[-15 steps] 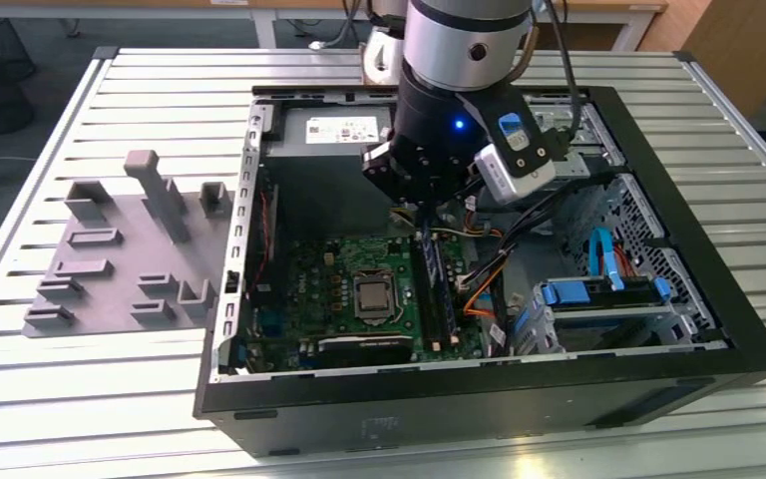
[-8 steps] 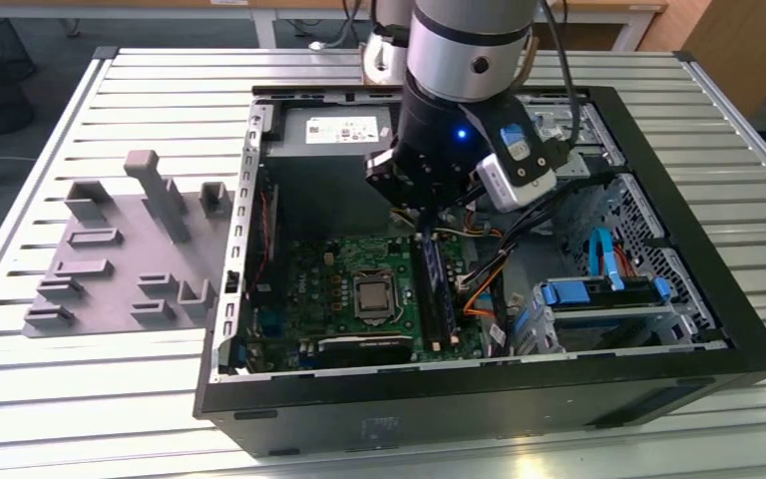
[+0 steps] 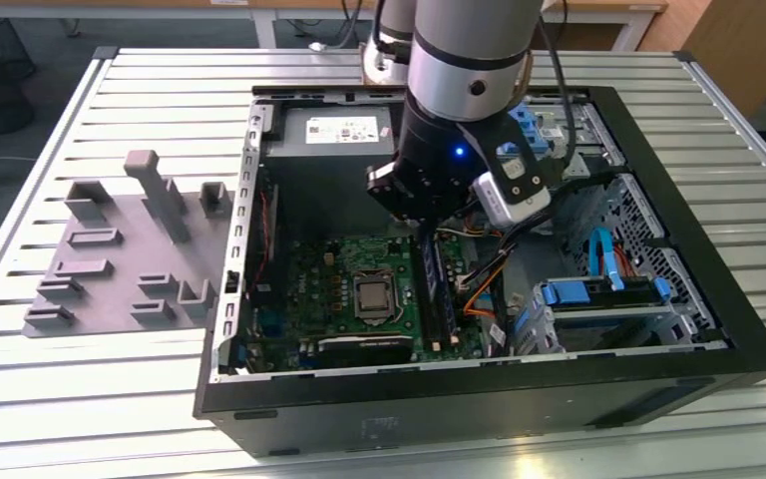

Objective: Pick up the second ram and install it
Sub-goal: 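Insert the second ram into the second slot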

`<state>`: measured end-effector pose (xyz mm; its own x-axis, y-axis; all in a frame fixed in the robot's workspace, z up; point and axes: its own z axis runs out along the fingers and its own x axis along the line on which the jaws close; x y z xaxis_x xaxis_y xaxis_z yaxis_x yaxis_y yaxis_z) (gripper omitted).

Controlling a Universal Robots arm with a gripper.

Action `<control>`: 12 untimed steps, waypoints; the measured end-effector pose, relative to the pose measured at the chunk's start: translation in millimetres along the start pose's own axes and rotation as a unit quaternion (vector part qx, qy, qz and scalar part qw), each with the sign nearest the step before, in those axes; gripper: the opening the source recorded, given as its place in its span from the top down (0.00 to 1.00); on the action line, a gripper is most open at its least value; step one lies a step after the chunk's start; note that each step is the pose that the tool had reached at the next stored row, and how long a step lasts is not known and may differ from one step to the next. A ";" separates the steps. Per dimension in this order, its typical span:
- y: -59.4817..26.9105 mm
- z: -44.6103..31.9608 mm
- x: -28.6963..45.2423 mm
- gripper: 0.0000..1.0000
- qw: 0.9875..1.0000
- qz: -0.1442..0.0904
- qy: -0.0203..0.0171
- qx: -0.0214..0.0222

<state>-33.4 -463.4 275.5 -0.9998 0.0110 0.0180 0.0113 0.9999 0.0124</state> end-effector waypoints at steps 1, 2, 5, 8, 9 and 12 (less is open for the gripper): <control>-0.6 1.8 -0.2 0.86 1.000 0.001 0.000 0.000; -1.4 3.5 -0.3 0.86 1.000 0.002 0.000 0.000; -3.4 9.1 -0.8 0.86 1.000 0.005 0.000 0.000; -4.3 14.4 -2.0 0.86 1.000 0.009 0.000 0.000; -4.4 16.2 -2.4 0.86 1.000 0.010 0.000 0.000; -4.7 21.7 -4.2 0.86 1.000 0.013 0.000 0.000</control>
<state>-29.7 -467.9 253.7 -0.9991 0.0371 0.0181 0.0373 0.9992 0.0124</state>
